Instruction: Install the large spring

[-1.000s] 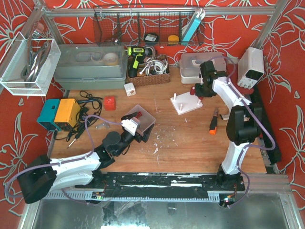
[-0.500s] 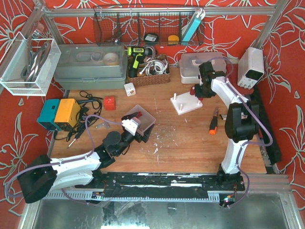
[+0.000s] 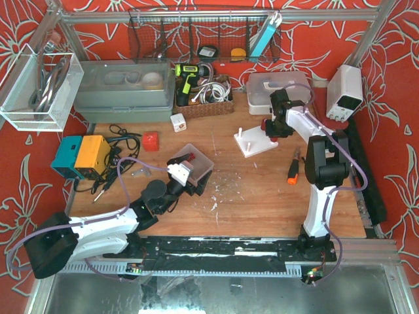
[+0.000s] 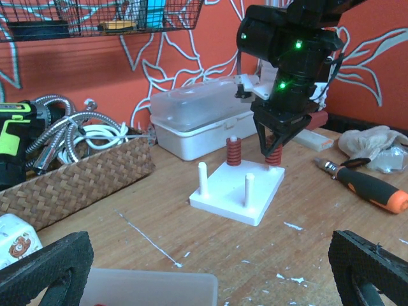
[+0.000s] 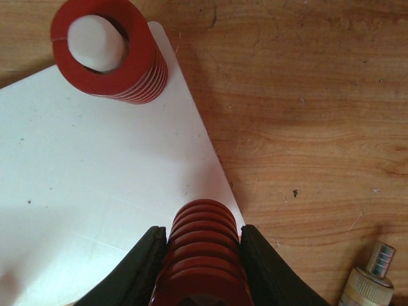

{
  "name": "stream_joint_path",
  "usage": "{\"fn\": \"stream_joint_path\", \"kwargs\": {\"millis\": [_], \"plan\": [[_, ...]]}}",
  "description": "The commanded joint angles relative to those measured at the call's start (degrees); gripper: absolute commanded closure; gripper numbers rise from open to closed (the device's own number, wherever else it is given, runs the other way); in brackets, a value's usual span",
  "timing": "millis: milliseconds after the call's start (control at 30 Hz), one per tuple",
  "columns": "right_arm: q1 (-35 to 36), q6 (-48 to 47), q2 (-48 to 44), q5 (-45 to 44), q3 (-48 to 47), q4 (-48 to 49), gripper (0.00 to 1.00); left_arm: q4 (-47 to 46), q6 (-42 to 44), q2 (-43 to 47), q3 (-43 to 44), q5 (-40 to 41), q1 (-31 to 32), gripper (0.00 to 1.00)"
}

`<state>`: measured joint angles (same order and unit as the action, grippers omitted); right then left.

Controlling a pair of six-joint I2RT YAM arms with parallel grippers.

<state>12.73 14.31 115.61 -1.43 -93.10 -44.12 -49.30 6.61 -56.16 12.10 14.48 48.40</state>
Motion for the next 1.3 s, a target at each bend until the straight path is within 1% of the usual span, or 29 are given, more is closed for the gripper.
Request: {"fn": "stream_joint_path", "kwargs": {"millis": [0,100,233,300,400,567,700,833,933,1000,1033,1100,1167,1267], "plan": [[-0.4,0.0,1.5,-0.4,-2.1,0.1,0.77,-1.1,0.7,-0.1,1.8,0.8,0.2,0.0],[-0.3,-0.1,1.1,-1.2,-2.8,-0.3,0.69,-1.1,1.4,-2.4,1.9,1.2,0.2,0.0],[-0.3,0.4,0.0,-2.7,-3.7,-1.4,0.51,0.7,1.6,-2.3,2.8,2.2,0.2,0.0],[-0.4,0.8,-1.2,-2.6,-3.8,-1.8,0.46,0.5,1.6,-2.2,2.7,2.0,0.2,0.0],[-0.3,1.9,-4.2,-2.0,-2.8,-2.3,0.41,0.3,1.6,-2.4,2.6,2.1,0.2,0.0],[0.6,3.8,-12.7,0.4,2.2,-0.8,0.34,0.1,1.6,-3.1,2.8,2.5,0.2,0.0],[3.3,6.5,-21.5,0.9,9.3,2.3,0.29,0.7,1.7,-2.7,2.9,2.8,0.2,0.0],[8.1,8.9,-29.7,0.8,17.7,7.0,0.21,1.4,0.3,-1.8,3.2,3.4,0.2,0.0],[12.3,10.4,-34.9,0.9,23.3,9.8,0.13,3.0,-3.1,-1.1,3.8,5.4,0.1,0.0],[15.4,10.7,-37.8,1.3,26.6,11.9,0.09,4.5,-8.1,-0.1,4.1,9.4,-0.1,0.0],[16.6,10.9,-39.1,1.6,28.2,12.8,0.05,6.3,-11.5,1.1,4.5,11.5,-0.3,0.0],[18.8,11.1,-42.4,1.5,31.3,14.4,0.01,12.5,-17.4,2.2,6.5,13.5,-1.1,0.0],[20.4,11.4,-45.4,-0.1,34.0,15.8,0.01,19.8,-23.8,3.1,9.3,14.2,-2.1,0.0],[22.1,11.5,-49.8,-4.3,39.6,21.3,0.01,28.0,-29.6,3.2,14.2,11.8,-4.1,0.0]]}}
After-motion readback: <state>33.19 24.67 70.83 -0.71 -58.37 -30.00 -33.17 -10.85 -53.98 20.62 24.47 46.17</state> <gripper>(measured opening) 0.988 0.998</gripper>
